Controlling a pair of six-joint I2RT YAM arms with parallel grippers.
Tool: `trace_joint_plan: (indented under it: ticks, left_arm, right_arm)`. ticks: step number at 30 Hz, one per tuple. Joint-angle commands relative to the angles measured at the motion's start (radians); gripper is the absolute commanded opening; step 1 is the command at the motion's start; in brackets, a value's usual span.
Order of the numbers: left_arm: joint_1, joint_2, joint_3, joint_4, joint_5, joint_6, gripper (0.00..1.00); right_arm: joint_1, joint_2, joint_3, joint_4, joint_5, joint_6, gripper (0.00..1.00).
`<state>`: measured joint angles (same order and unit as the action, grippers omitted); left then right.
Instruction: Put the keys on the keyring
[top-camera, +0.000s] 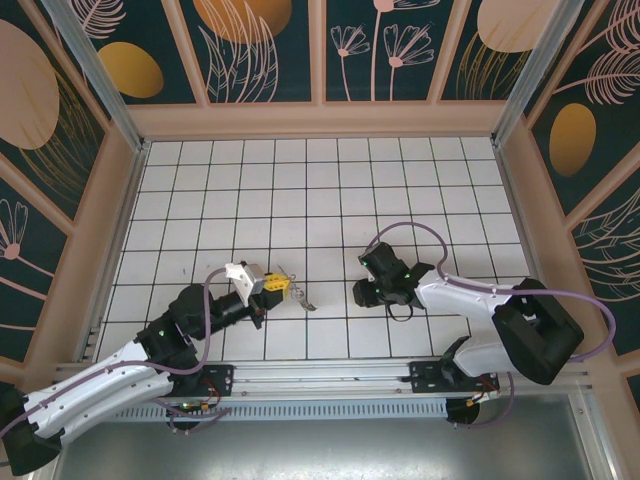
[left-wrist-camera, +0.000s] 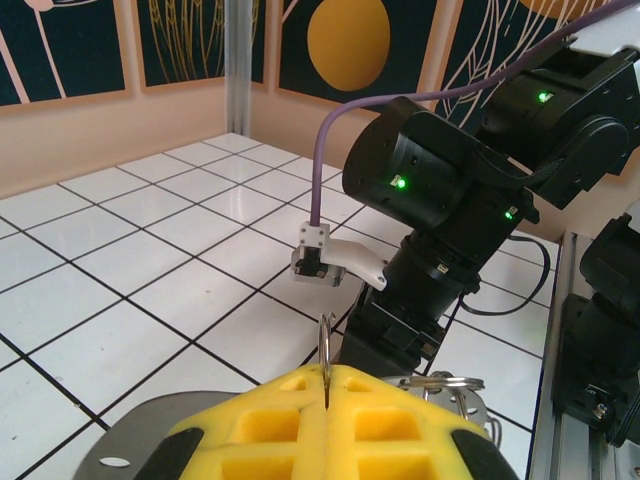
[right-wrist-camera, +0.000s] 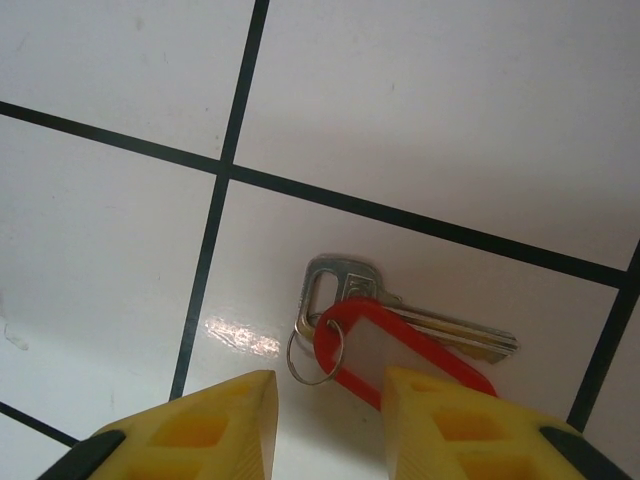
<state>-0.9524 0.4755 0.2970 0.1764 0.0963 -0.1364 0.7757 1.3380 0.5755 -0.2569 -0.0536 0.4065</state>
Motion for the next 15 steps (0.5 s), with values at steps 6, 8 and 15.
trace_joint_plan:
  ticks: [6,8,15]
  left_arm:
    - [-0.005,-0.015,-0.001,0.057,0.011,-0.014,0.0]
    - [-0.005,-0.018,-0.002,0.055,0.011,-0.015,0.0]
    - [-0.005,-0.02,-0.006,0.053,0.003,-0.015,0.0]
  right_arm:
    - [-0.003,0.037,0.013,0.045,-0.003,-0.005,0.31]
    - [-0.004,0.053,0.02,0.047,-0.003,-0.012,0.3]
    - [-0.004,0.064,0.02,0.05,0.013,-0.014,0.27]
